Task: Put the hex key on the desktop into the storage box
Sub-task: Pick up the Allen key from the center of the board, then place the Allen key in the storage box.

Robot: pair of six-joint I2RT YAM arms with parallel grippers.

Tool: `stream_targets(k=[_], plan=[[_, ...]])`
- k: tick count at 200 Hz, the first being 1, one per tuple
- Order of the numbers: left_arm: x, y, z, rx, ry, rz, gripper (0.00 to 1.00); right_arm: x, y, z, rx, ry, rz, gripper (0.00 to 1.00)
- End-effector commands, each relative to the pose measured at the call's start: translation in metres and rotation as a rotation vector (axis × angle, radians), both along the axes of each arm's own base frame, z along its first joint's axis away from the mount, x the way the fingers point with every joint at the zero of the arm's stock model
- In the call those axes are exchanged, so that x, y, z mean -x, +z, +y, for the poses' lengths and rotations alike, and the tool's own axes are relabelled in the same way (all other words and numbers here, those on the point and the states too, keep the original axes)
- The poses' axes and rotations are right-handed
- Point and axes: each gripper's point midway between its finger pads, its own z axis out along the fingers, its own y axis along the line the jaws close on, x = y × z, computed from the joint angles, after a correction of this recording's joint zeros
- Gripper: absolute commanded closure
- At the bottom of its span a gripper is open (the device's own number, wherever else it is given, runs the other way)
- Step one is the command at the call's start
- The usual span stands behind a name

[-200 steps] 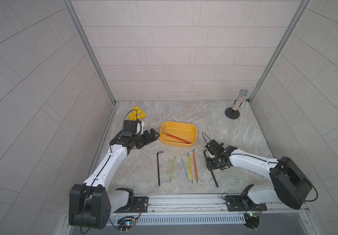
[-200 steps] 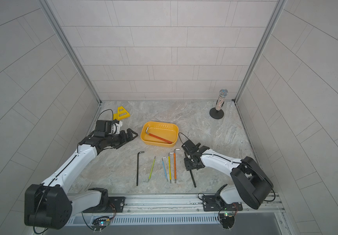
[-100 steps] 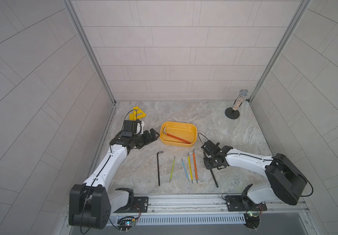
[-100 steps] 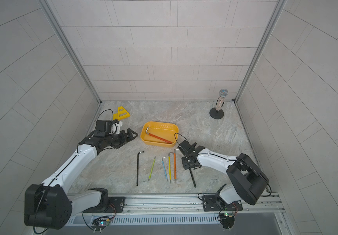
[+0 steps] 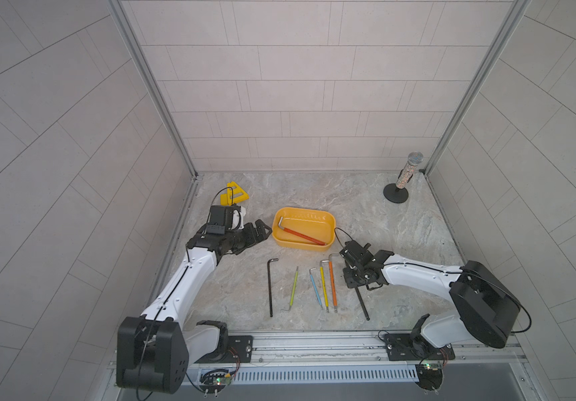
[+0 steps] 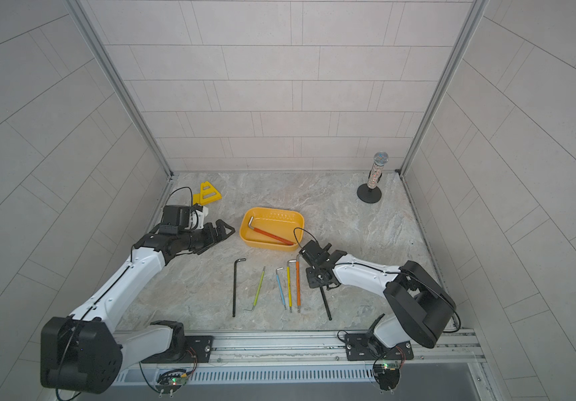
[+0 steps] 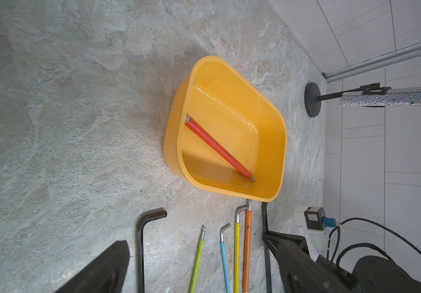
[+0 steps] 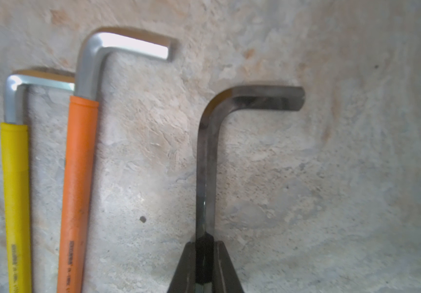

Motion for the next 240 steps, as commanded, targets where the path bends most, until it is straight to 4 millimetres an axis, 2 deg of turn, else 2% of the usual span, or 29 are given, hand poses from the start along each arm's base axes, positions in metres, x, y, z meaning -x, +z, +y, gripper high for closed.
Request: stream_targets(k=[1,75,123,175,240], plan=[[0.006,-0.001,0.0,-0.007,-0.007,-0.001,0.02,0.013,0.005,-0.02,0.065,-0.007,0.012,1.0],[0.006,0.0,0.0,-0.005,-0.01,-0.002,0.02,0.006,0.075,-0.012,-0.032,0.068,-0.138,1.0],[0.006,0.001,-0.001,-0.004,-0.01,-0.004,0.02,-0.005,0.124,0.001,-0.104,0.137,-0.24,1.0],[0.006,0.001,0.0,-0.003,-0.009,-0.008,0.02,-0.013,0.148,0.026,-0.157,0.285,-0.286,1.0],[0.006,0.001,0.0,-0.004,-0.009,-0.005,0.02,-0.028,0.162,0.056,-0.171,0.468,-0.324,1.0]])
